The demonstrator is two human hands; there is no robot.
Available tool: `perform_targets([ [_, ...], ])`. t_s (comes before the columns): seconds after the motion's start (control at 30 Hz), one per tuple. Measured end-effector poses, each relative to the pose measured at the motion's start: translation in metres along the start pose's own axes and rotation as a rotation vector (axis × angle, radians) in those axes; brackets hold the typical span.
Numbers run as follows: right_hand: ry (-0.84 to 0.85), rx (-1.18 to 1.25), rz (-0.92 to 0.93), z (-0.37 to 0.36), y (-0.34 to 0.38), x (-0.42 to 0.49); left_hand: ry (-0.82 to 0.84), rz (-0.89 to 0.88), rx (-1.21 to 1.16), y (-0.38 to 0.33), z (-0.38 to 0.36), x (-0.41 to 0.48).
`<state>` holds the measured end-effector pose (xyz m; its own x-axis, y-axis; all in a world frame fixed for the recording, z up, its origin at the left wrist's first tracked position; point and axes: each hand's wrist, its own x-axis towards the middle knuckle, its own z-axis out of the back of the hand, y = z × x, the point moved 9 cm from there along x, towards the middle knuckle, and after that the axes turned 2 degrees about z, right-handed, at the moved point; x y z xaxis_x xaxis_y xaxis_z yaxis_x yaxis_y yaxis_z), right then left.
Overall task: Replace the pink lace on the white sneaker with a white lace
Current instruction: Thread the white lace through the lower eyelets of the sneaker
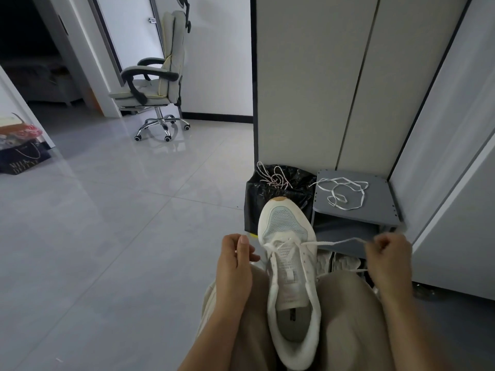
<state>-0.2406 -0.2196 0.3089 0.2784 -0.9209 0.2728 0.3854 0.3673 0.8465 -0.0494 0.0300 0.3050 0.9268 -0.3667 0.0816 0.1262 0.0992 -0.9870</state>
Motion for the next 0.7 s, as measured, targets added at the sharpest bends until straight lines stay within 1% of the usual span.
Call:
perform_targets([
  [0.03,0.029,0.008,0.069,-0.005,0.013,-0.004,0.028,-0.017,0.043,-0.002,-0.004,-0.001],
  [0.07,0.077,0.051,0.188,-0.011,0.032,-0.010,0.061,-0.050,0.097,-0.005,-0.008,-0.004],
  [0.13,0.284,0.135,0.410,-0.030,0.075,-0.031,0.118,-0.137,0.168,-0.013,-0.016,-0.009],
  [0.17,0.407,0.144,0.479,-0.041,0.091,-0.043,0.136,-0.176,0.174,-0.016,-0.018,-0.012],
  [0.2,0.503,0.138,0.518,-0.051,0.096,-0.052,0.147,-0.208,0.179,-0.019,-0.019,-0.014],
  [0.23,0.556,0.131,0.518,-0.056,0.098,-0.056,0.152,-0.231,0.193,-0.020,-0.020,-0.015],
  [0.33,0.621,0.151,0.463,-0.061,0.088,-0.055,0.161,-0.246,0.244,-0.017,-0.021,-0.015],
  [0.37,0.614,0.180,0.444,-0.060,0.087,-0.055,0.177,-0.244,0.255,-0.016,-0.022,-0.015],
  [0.4,0.557,0.216,0.420,-0.056,0.085,-0.052,0.196,-0.252,0.257,-0.017,-0.024,-0.015],
  [0.47,0.358,0.241,0.321,-0.044,0.071,-0.037,0.221,-0.276,0.255,-0.020,-0.026,-0.016],
  [0.53,0.154,0.183,0.203,-0.026,0.049,-0.021,0.219,-0.290,0.236,-0.023,-0.026,-0.017],
  [0.57,0.093,0.147,0.134,-0.019,0.035,-0.013,0.214,-0.292,0.219,-0.023,-0.025,-0.017],
  [0.63,0.058,0.036,-0.004,-0.012,0.007,-0.005,0.195,-0.308,0.200,-0.024,-0.022,-0.017],
  [0.67,0.080,-0.041,-0.037,-0.013,0.000,-0.004,0.185,-0.318,0.184,-0.025,-0.020,-0.017],
  [0.7,0.108,-0.102,-0.028,-0.016,-0.001,-0.006,0.177,-0.322,0.153,-0.026,-0.019,-0.017],
])
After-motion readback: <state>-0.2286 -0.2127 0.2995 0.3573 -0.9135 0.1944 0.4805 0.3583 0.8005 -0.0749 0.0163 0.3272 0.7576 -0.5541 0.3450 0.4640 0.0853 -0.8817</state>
